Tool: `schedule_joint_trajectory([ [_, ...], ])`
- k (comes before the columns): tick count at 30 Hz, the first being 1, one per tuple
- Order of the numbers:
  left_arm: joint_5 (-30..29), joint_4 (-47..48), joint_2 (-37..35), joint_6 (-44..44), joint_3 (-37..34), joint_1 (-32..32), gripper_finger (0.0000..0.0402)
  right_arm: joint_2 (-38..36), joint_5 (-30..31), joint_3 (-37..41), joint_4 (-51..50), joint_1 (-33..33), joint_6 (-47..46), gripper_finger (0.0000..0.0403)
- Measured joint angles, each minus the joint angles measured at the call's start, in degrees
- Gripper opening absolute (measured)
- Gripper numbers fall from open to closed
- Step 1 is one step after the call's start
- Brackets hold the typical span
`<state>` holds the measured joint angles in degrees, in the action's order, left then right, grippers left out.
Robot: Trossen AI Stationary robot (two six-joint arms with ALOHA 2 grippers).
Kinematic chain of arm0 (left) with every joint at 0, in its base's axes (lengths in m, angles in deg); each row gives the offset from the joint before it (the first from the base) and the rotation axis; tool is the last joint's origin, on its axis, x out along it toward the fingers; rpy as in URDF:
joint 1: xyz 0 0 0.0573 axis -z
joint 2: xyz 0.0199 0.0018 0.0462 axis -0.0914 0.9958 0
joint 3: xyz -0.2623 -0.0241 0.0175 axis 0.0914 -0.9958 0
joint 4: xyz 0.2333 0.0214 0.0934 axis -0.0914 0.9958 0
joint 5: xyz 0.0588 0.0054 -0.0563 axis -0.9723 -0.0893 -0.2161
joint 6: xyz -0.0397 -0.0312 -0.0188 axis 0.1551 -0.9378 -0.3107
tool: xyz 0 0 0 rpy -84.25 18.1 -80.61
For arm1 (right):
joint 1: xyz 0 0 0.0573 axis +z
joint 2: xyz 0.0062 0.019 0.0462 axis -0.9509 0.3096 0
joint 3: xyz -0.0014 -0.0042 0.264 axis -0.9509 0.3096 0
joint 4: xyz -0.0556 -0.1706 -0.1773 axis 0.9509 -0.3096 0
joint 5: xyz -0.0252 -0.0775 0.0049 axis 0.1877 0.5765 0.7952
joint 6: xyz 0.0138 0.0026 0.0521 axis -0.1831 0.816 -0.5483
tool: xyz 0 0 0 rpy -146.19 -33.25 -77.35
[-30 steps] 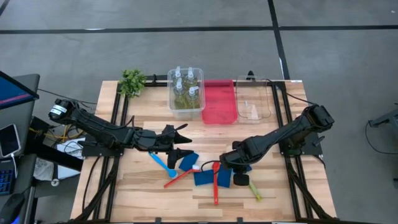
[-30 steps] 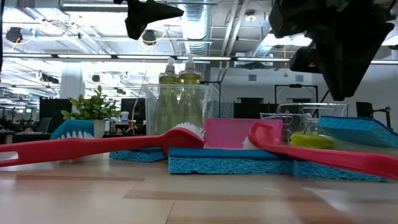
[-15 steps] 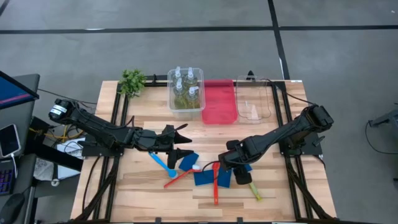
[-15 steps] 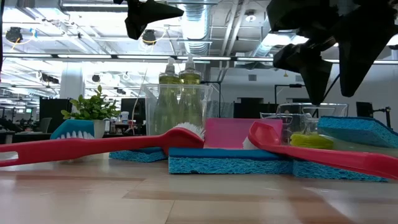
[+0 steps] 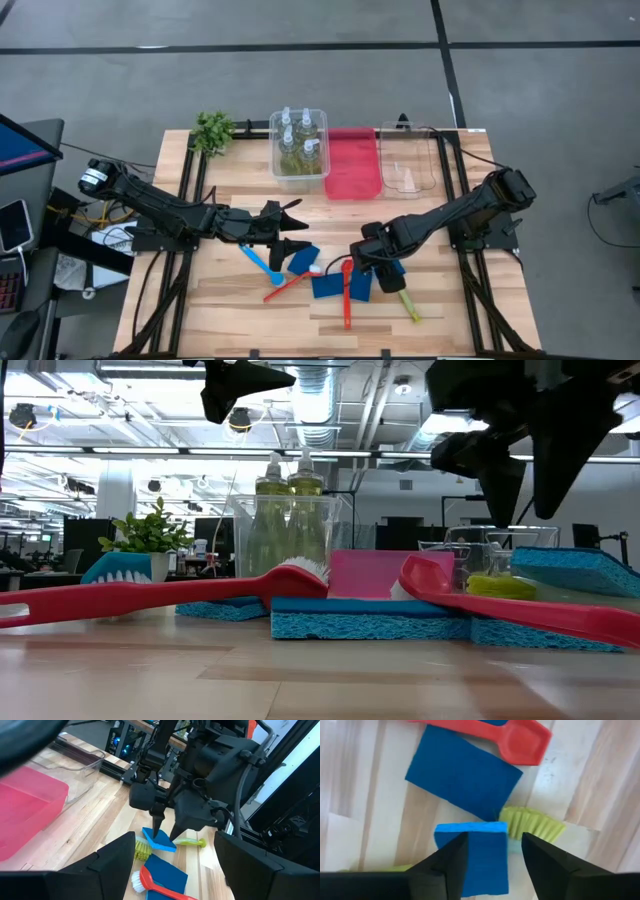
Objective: Pick & Place Kitchen Sink Supplies
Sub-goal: Put the blue sponge into the red bin
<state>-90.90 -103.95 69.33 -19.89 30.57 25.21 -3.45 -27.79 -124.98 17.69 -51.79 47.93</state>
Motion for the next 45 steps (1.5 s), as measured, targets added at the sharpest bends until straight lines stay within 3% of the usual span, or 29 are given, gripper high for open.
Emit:
schedule_joint_trajectory([
  [13, 0.0, 0.0, 0.0, 0.0, 0.0, 0.0, 0.0273, 0.0, -0.5, 4.9, 1.2, -0.3, 1.0, 0.0159],
  [22, 0.0, 0.0, 0.0, 0.0, 0.0, 0.0, 0.0273, 0.0, -0.6, 8.3, 8.8, -0.3, 0.9, 0.0159],
  [32, 0.0, 0.0, 0.0, 0.0, 0.0, 0.0, 0.0273, 0.0, -0.6, 8.5, 9.3, -0.3, 0.9, 0.0155],
  [37, 0.0, 0.0, 0.0, 0.2, 0.0, 0.0, 0.0273, 0.0, -0.6, 8.5, 9.3, -0.3, 0.9, 0.0118],
  [45, 0.0, 0.0, 0.0, 0.5, 0.0, 0.0, 0.0273, 0.0, -0.6, 8.5, 9.2, -0.3, 0.5, 0.0011],
])
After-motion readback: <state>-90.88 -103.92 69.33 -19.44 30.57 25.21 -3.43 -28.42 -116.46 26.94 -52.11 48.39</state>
